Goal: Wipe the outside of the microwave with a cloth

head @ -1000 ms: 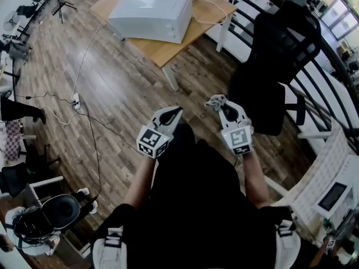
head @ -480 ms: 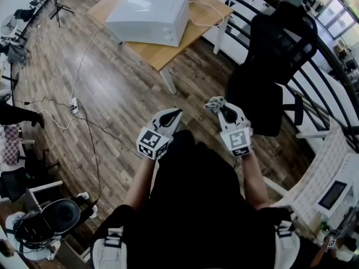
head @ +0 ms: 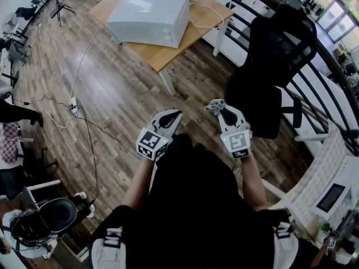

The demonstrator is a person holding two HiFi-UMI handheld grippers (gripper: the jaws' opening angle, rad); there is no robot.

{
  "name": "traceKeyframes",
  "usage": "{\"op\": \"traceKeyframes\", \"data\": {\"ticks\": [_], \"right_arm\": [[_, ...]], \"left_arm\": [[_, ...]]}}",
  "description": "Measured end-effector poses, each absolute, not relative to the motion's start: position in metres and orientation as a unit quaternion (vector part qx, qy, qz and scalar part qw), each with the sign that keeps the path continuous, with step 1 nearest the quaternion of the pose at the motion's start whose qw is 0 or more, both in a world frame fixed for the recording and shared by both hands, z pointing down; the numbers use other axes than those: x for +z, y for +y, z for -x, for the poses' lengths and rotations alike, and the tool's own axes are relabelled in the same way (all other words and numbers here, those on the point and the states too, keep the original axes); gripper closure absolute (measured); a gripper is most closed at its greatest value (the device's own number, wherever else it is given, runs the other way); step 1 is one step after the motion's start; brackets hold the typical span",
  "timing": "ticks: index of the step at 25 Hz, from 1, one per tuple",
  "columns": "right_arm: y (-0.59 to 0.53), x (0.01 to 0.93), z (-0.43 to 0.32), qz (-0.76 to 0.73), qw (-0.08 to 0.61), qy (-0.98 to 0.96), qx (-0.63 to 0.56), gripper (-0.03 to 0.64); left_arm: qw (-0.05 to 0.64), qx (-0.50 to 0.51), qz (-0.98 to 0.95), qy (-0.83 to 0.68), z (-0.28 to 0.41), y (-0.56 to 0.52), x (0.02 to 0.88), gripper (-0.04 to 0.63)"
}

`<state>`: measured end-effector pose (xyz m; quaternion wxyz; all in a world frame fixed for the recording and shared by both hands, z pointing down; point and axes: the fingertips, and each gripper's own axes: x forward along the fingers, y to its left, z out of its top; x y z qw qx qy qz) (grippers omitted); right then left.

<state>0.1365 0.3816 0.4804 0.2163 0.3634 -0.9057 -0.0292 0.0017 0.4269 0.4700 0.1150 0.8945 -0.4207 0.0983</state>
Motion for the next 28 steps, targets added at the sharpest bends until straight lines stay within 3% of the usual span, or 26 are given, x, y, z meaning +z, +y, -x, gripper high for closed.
{"op": "traceKeyframes", "data": {"ticks": [13, 28], "right_arm": [[0.357, 0.487, -0.118, -0.359, 0.223, -0.906, -0.027, 0.589], [0.277, 0.491, -0.078, -0.401, 0.233, -0.886, 0.002, 0.589]], "left_arm": [[0.133, 0.099, -0.889, -0.426, 0.025, 0.409, 0.483, 0.592], [0.122, 0.1, -0.911, -0.38, 0.064, 0.3, 0.471, 0.592]]}}
